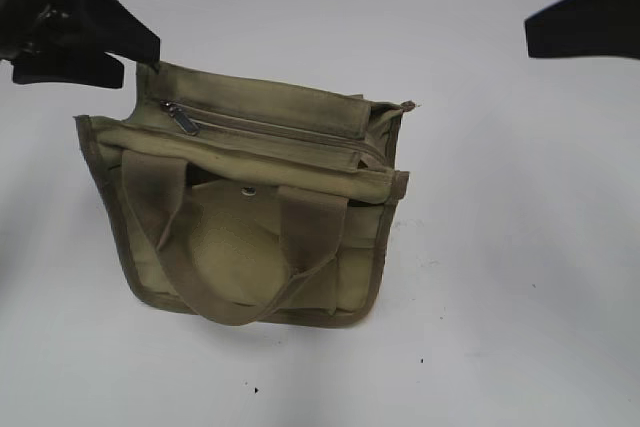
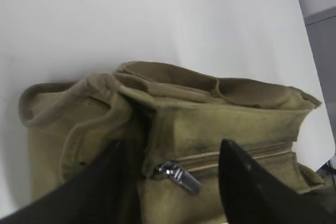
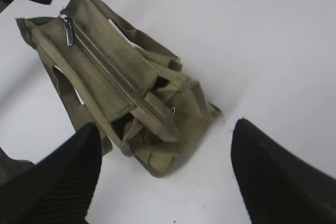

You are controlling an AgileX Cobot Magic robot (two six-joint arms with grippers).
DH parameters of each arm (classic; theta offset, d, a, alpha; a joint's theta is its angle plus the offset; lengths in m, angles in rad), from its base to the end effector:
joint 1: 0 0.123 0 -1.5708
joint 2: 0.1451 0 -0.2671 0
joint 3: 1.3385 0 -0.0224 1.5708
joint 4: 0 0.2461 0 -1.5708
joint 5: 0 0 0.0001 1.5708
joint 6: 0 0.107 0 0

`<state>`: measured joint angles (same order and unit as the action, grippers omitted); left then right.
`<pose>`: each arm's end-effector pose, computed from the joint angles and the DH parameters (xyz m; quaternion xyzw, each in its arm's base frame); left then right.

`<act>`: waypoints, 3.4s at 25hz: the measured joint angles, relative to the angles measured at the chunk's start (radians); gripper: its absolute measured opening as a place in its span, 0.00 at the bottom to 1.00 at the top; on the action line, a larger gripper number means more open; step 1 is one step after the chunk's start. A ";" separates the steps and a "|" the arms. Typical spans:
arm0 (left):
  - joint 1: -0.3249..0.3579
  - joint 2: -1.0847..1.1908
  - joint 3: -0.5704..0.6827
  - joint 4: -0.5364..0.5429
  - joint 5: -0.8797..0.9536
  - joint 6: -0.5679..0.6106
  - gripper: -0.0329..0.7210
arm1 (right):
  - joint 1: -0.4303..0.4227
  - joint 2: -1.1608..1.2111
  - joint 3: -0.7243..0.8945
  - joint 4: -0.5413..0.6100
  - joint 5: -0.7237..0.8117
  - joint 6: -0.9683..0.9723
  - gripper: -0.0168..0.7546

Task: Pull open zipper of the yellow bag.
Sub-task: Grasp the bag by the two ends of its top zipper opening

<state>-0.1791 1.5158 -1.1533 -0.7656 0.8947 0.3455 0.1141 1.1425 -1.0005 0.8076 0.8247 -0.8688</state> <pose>0.2996 -0.1131 0.2675 0.0705 0.9223 -0.3156 0.2116 0.2337 0.0840 0.3301 -0.2732 0.8351 0.2216 0.4230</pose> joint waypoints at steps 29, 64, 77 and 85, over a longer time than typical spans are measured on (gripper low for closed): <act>-0.068 0.087 -0.078 -0.013 0.040 -0.016 0.08 | 0.608 0.515 -0.230 -0.044 -0.436 -0.204 0.42; -0.067 0.075 -0.078 -0.012 0.061 -0.023 0.08 | 0.812 0.721 -0.480 -1.094 -0.192 0.951 0.46; -0.061 0.075 -0.078 -0.016 0.063 -0.027 0.08 | 0.812 0.735 -0.483 -1.128 -0.207 0.956 0.08; -0.064 0.075 -0.078 -0.031 0.079 -0.026 0.08 | 0.813 0.713 -0.484 -1.127 -0.148 0.869 0.02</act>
<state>-0.2430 1.5905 -1.2315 -0.7963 0.9741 0.3191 0.9269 1.8559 -1.4842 -0.3193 0.6770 0.0000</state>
